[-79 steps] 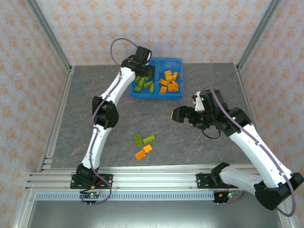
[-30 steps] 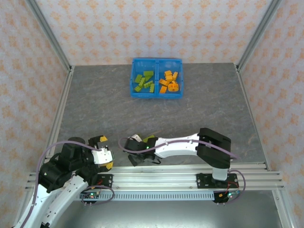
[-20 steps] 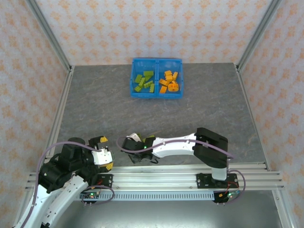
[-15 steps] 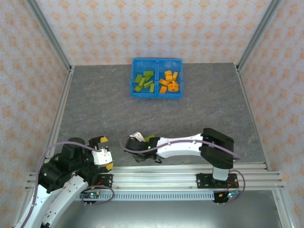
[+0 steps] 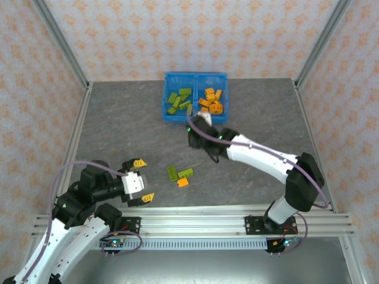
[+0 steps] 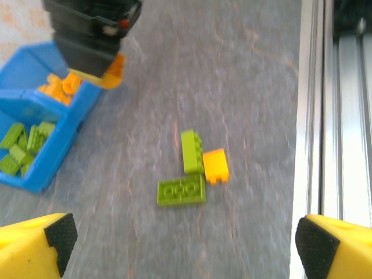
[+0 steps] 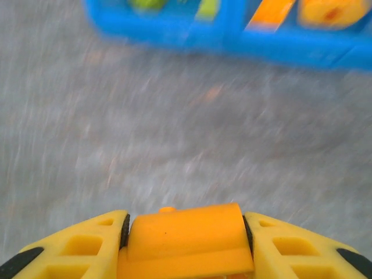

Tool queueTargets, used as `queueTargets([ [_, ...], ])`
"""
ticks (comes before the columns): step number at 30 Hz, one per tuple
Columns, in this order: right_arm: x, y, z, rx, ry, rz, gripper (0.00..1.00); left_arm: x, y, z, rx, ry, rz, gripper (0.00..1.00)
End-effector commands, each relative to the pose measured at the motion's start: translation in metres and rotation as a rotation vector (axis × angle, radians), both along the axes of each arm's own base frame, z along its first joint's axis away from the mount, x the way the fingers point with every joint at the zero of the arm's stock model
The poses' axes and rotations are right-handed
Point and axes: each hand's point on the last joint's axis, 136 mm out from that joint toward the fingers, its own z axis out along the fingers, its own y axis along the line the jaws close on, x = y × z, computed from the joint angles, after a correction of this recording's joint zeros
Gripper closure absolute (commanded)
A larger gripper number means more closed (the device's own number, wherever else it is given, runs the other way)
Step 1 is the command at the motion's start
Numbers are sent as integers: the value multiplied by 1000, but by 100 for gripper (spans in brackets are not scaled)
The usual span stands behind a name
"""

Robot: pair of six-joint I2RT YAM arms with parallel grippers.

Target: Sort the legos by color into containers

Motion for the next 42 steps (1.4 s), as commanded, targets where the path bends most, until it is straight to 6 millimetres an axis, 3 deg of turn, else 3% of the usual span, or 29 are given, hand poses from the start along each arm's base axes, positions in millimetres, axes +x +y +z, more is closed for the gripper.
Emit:
queueTargets([
  [1, 56, -14, 30, 17, -83, -53, 57, 27, -26, 47, -253, 3, 22, 0],
  [5, 124, -34, 24, 18, -71, -142, 57, 56, -32, 57, -305, 62, 115, 0],
  [9, 182, -47, 6, 20, -41, -214, 57, 97, -18, 55, -360, 213, 404, 0],
  [12, 216, -48, -12, 37, 5, -227, 56, 122, 4, 34, -308, 339, 665, 0],
  [16, 248, -36, -22, 55, 40, -173, 49, 136, 26, 8, -184, 383, 848, 0],
  [19, 261, -35, -4, 79, 20, -163, 37, 145, 38, 3, -207, 432, 993, 0],
  [23, 259, -38, 43, 95, -61, -142, 28, 151, 24, -10, -231, 547, 1008, 0],
  [25, 247, -40, 62, 109, -69, -126, 28, 154, 17, -20, -277, 619, 1037, 0],
  [29, 196, -38, 88, 154, 7, -18, 27, 153, 39, -49, -315, 695, 1335, 4],
  [32, 133, -36, 99, 187, 79, 107, 25, 148, 35, -66, -345, 767, 1447, 16],
  [35, 57, -39, 113, 208, 129, 219, 20, 142, 16, -84, -329, 859, 1463, 24],
  [39, -47, -44, 112, 250, 196, 368, 8, 136, -15, -101, -299, 935, 1436, 25],
  [42, -99, -55, 96, 298, 307, 385, 5, 133, -27, -120, -272, 982, 1462, 25],
])
